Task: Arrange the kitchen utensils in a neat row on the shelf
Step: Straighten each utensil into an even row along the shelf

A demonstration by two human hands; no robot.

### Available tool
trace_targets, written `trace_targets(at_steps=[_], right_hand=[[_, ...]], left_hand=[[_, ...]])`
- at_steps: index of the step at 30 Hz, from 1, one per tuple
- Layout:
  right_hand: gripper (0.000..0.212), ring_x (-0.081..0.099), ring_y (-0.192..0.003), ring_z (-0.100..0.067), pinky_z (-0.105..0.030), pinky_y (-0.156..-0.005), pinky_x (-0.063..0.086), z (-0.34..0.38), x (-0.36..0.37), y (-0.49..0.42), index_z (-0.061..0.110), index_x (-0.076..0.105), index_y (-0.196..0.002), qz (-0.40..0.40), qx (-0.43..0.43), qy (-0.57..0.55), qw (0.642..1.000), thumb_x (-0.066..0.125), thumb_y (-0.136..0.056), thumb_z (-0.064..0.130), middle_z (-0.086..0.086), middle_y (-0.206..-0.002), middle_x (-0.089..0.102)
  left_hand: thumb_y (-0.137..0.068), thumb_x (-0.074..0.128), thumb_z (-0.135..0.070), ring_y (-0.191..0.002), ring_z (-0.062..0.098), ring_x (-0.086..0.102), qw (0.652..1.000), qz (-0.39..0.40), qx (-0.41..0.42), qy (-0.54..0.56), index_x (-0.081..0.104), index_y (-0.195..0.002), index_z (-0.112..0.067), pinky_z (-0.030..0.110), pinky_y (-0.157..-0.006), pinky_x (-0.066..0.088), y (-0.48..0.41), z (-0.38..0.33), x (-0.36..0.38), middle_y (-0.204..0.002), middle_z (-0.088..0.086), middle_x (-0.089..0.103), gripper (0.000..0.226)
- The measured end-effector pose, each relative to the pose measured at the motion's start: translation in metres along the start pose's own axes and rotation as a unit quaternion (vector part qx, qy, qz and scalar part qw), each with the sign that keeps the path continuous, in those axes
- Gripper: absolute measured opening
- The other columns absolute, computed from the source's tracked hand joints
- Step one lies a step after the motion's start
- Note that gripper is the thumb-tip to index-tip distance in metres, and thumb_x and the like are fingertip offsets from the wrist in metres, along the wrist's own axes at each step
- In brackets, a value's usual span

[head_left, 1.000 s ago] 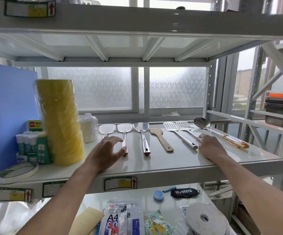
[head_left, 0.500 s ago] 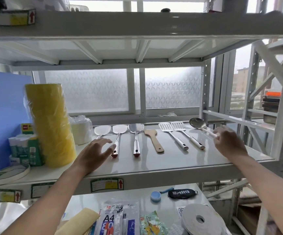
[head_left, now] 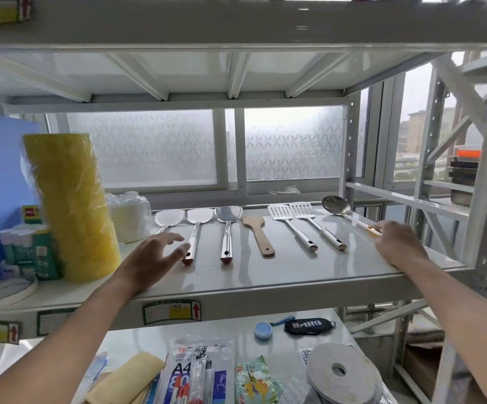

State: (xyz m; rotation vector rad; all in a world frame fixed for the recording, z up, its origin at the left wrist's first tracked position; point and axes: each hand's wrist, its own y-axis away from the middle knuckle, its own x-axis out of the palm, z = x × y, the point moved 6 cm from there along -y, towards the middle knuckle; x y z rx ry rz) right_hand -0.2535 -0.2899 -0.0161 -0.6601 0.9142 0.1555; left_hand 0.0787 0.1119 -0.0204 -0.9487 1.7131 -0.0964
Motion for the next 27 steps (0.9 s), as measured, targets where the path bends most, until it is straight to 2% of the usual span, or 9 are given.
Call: trace_targets(at_steps=[6, 11, 19, 21, 23, 25, 27], right_hand=[[0.04, 0.067, -0.097, -0.042, -0.044, -0.085, 0.055, -0.003, 0.004, -0.004, 0.015, 0.074, -0.117, 0.005, 0.003, 0.011, 1.0, 0.056, -0.084, 0.002, -0.025, -0.105, 0.073], [0.044, 0.067, -0.098, -0.041, -0.043, -0.083, 0.054, -0.004, 0.005, -0.004, 0.019, 0.072, -0.121, 0.007, 0.007, 0.026, 1.0, 0.052, -0.085, 0.004, -0.023, -0.107, 0.072], [0.032, 0.066, -0.095, -0.042, -0.044, -0.079, 0.054, 0.0, 0.005, -0.001, 0.012, 0.068, -0.113, -0.001, 0.004, 0.058, 0.998, 0.052, -0.087, 0.008, -0.024, -0.101, 0.07], [0.033, 0.062, -0.101, -0.045, -0.049, -0.085, 0.054, 0.004, 0.001, 0.0, 0.007, 0.065, -0.118, -0.035, -0.016, 0.085, 0.996, 0.054, -0.087, 0.009, -0.025, -0.109, 0.066], [0.044, 0.057, -0.111, -0.048, -0.055, -0.091, 0.052, 0.009, -0.002, 0.001, 0.005, 0.057, -0.13, -0.061, -0.03, 0.107, 0.992, 0.06, -0.087, 0.011, -0.026, -0.131, 0.056], [0.054, 0.051, -0.124, -0.047, -0.059, -0.097, 0.048, 0.018, -0.006, 0.004, 0.006, 0.049, -0.138, -0.062, -0.051, 0.094, 0.992, 0.061, -0.086, 0.011, -0.025, -0.149, 0.045], [0.058, 0.044, -0.135, -0.043, -0.06, -0.102, 0.042, 0.028, -0.008, 0.011, 0.009, 0.045, -0.141, -0.069, -0.089, 0.062, 0.992, 0.059, -0.085, 0.008, -0.022, -0.156, 0.039]], left_hand=[[-0.092, 0.049, -0.062, -0.122, 0.013, 0.058, 1.0, -0.003, -0.001, -0.009, 0.066, -0.126, -0.024, 0.037, -0.104, 0.045, 0.001, -0.002, -0.001, -0.13, -0.006, 0.067, 0.054], [-0.092, 0.049, -0.063, -0.122, 0.012, 0.058, 1.0, 0.001, -0.002, -0.012, 0.065, -0.127, -0.025, 0.036, -0.104, 0.044, 0.0, -0.002, 0.0, -0.132, -0.008, 0.066, 0.054], [-0.096, 0.055, -0.052, -0.123, 0.014, 0.058, 1.0, 0.0, -0.004, -0.019, 0.065, -0.129, -0.022, 0.035, -0.103, 0.043, 0.003, -0.009, -0.003, -0.131, -0.003, 0.066, 0.046], [-0.096, 0.055, -0.053, -0.124, 0.014, 0.058, 1.0, -0.002, -0.003, -0.027, 0.065, -0.129, -0.022, 0.035, -0.103, 0.044, 0.003, -0.009, -0.002, -0.131, -0.003, 0.066, 0.046], [-0.095, 0.054, -0.056, -0.124, 0.014, 0.058, 0.999, -0.001, -0.005, -0.038, 0.065, -0.128, -0.022, 0.036, -0.103, 0.044, 0.002, -0.006, -0.002, -0.132, -0.004, 0.066, 0.049], [-0.093, 0.048, -0.062, -0.124, 0.015, 0.058, 0.998, -0.001, 0.0, -0.068, 0.065, -0.127, -0.022, 0.036, -0.103, 0.045, 0.003, -0.007, -0.006, -0.132, -0.004, 0.066, 0.055], [-0.092, 0.038, -0.067, -0.122, 0.016, 0.059, 0.998, -0.011, 0.005, -0.069, 0.065, -0.126, -0.021, 0.038, -0.102, 0.046, 0.005, -0.011, -0.008, -0.131, -0.004, 0.067, 0.063]])
